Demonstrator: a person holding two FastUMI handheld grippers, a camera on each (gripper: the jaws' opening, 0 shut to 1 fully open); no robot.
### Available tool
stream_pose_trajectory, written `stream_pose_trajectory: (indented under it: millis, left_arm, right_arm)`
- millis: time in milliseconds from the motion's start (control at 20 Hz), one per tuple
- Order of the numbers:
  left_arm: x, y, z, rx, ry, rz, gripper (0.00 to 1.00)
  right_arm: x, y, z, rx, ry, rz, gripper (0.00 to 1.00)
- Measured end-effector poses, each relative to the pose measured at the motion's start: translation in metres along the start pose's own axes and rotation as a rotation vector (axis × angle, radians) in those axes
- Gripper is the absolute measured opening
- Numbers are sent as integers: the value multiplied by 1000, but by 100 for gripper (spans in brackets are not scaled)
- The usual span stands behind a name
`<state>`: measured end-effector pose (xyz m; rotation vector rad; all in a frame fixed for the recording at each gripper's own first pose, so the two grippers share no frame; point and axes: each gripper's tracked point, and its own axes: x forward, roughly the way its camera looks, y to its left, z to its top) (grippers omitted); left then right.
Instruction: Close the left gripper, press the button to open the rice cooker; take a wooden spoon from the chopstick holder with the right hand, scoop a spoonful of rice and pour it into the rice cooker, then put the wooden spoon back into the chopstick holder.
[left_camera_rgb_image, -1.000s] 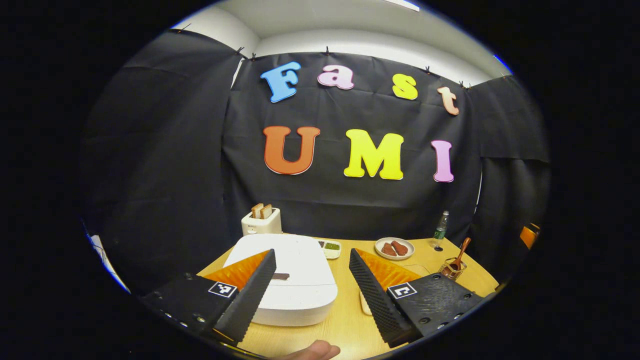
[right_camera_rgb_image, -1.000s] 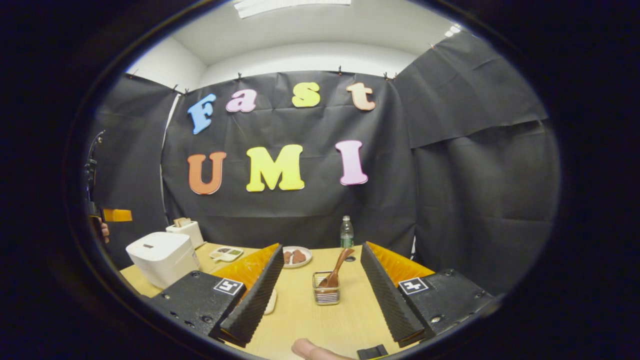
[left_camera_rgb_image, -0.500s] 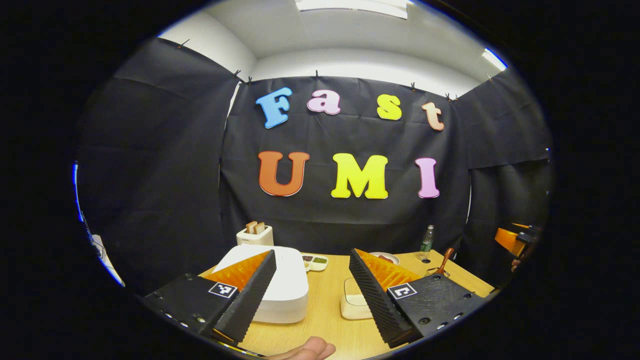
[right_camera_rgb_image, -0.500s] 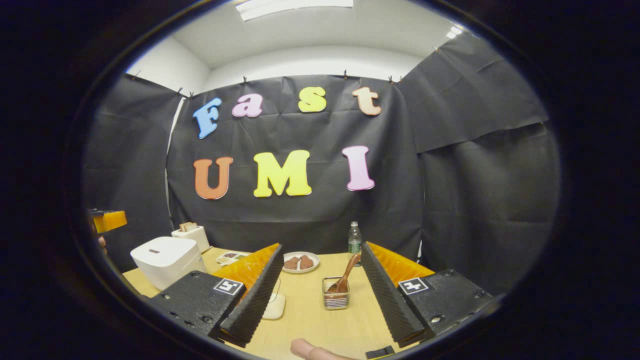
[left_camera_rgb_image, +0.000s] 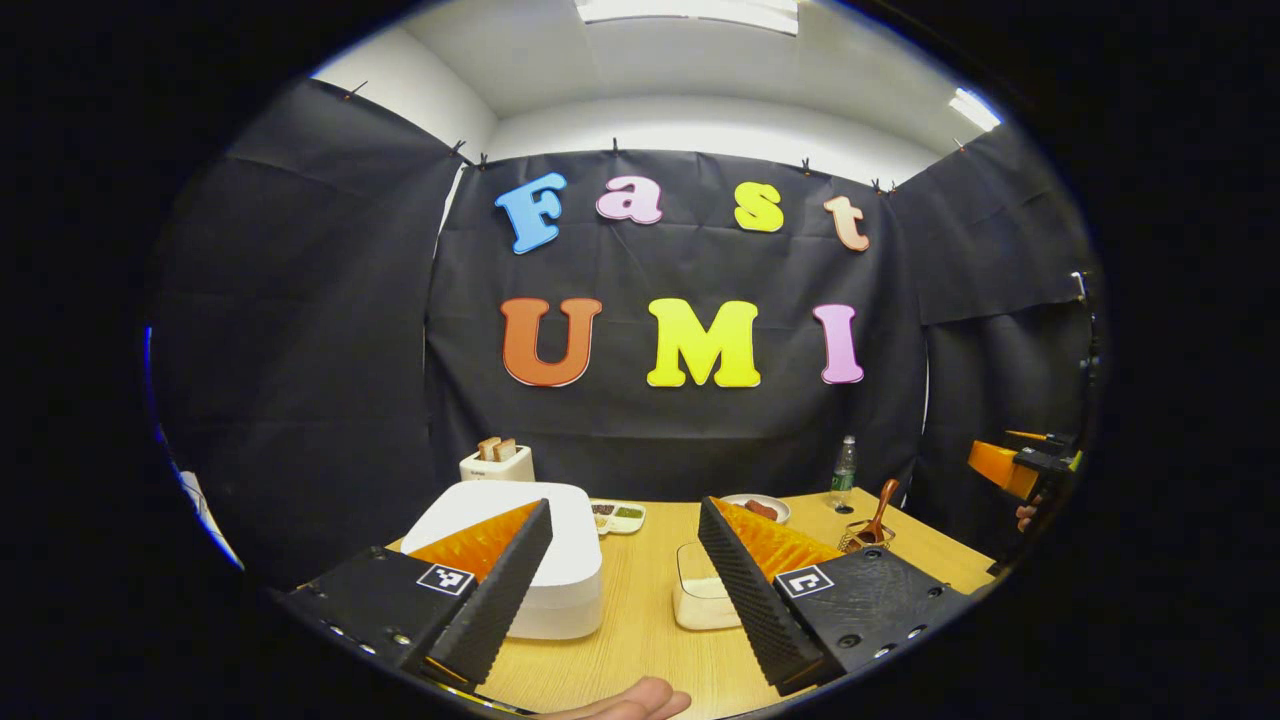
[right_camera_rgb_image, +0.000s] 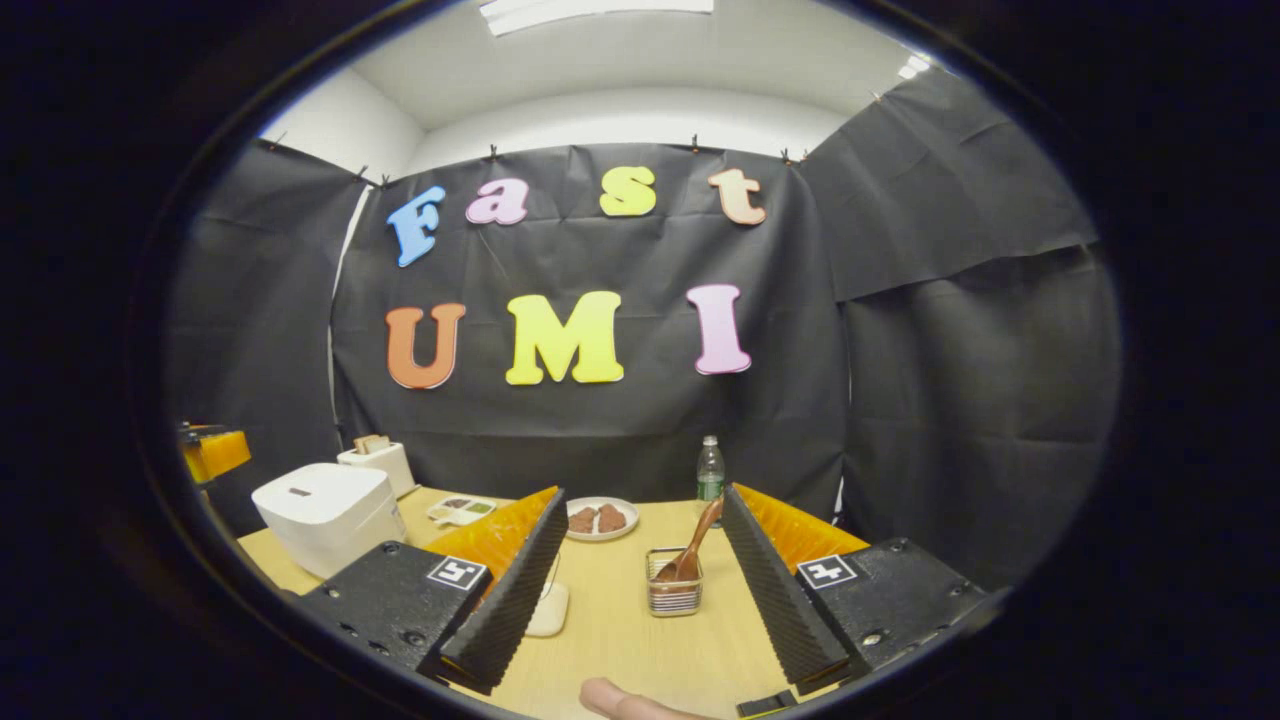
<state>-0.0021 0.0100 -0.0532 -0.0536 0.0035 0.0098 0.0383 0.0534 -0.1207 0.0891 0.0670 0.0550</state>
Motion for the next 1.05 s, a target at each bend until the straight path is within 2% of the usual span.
stream_pose_trajectory:
  millis: [300,450,900,1050]
  left_arm:
    - [-2,-1,-2,-11,-12,-25,94]
    - [-3,-1,-8,-3,-2,-31,94]
    - [-2,-8,-16,0,12,-58,94]
    - [-3,-10,-20,1,15,-63,94]
  right_arm:
    - [-3,8,7,4,-39,12,97]
    - [-3,0,8,-20,-58,-29,97]
    - [-5,8,-2,-45,-43,-5,98]
    - [-6,-4,-5,-33,-34,-39,97]
